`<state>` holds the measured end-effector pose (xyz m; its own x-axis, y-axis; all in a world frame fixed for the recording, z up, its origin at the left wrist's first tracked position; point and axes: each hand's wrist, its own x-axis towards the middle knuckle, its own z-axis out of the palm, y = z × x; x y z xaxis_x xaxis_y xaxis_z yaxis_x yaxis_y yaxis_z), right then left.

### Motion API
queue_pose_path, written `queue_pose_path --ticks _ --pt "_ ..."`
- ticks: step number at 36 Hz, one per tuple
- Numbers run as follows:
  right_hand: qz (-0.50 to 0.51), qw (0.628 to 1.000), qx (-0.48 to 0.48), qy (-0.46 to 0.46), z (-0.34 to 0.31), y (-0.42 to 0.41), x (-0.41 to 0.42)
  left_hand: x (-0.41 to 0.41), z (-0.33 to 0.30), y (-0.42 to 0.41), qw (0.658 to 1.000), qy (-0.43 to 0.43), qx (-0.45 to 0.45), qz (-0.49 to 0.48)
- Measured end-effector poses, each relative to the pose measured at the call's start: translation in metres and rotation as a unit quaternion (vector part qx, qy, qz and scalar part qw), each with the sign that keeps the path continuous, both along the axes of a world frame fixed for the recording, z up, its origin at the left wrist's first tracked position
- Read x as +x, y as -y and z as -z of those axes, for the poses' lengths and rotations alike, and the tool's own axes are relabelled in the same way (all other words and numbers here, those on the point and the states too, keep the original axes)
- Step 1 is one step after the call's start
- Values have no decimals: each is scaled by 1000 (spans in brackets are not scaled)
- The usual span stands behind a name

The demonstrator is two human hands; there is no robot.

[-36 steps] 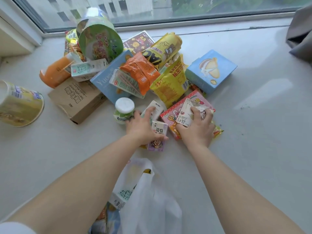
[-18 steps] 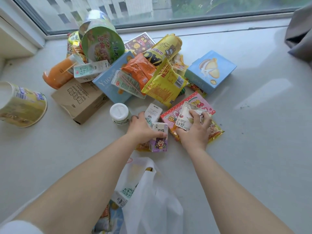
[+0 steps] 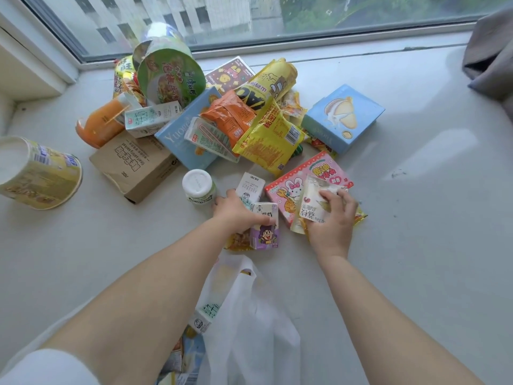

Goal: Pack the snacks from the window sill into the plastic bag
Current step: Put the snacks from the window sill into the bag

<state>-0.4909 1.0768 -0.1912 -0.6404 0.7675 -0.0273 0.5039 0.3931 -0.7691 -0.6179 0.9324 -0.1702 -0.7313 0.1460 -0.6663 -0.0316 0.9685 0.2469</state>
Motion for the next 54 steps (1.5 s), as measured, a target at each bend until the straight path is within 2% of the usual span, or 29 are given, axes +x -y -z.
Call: queue_pose_path --ticks 5,7,10,14,19,22,25,28,34,42,49,54 --pt "-5 999 34 38 2 -10 11 0 2 -2 1000 -10 -11 3" --pt "28 997 47 59 4 -10 14 -3 2 -1 1000 3 -10 5" --pt "95 992 16 86 12 -10 29 -7 3 3 999 30 19 1" --pt "102 984 22 143 18 -14 39 -13 6 8 995 66 64 -31" --pt "21 970 54 235 16 -28 19 -12 5 4 992 74 64 -84" --pt "-46 957 60 280 17 -34 10 -6 8 -2 991 36 86 -97" --pt "-62 948 69 304 16 -38 6 1 10 -9 990 7 93 -104" --pt "-65 955 77 278 16 -36 8 3 8 -13 992 4 79 -101" --pt "12 986 25 166 15 -15 16 16 5 -21 993 -37 70 -88" --pt "84 989 -31 121 12 11 12 23 7 -26 993 -25 52 -99" --pt "94 982 -130 98 0 15 17 24 3 -21 972 33 106 -206" --pt "133 969 -192 82 -12 11 32 41 -7 -6 928 88 167 -322"
